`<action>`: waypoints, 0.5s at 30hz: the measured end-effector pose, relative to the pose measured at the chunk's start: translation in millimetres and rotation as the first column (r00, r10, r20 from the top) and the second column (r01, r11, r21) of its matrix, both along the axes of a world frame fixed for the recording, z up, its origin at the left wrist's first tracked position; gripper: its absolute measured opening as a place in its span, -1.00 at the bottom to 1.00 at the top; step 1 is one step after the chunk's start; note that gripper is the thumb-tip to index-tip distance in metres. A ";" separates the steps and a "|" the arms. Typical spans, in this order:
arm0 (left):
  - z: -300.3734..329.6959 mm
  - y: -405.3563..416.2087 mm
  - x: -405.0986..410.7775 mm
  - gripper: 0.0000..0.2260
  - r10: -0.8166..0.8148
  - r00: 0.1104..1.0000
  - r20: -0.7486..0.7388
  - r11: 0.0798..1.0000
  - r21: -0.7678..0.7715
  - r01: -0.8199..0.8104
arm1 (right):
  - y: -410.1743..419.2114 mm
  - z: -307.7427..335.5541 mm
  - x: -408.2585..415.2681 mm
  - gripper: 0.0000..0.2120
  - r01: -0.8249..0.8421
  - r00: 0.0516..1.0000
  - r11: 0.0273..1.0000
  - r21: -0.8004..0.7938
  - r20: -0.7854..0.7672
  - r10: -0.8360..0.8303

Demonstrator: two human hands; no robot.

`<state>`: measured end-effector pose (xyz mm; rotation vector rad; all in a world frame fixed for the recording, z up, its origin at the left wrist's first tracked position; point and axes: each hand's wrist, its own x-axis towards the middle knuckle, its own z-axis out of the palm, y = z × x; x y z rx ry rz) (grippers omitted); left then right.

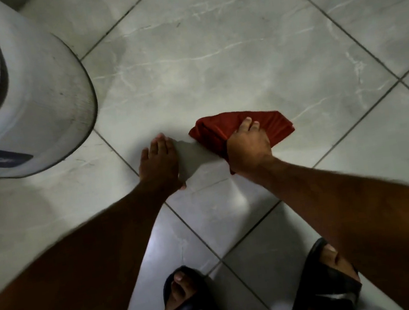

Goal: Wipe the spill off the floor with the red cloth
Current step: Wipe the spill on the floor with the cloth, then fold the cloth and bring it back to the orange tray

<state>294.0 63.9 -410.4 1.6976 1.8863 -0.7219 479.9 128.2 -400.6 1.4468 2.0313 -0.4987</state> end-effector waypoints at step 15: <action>197.4 -15.6 56.4 -0.61 0.664 -0.145 0.733 0.612 -0.645 -0.457 | -10.2 195.3 12.4 -0.77 0.477 0.656 0.856 -0.201 -0.567 -0.498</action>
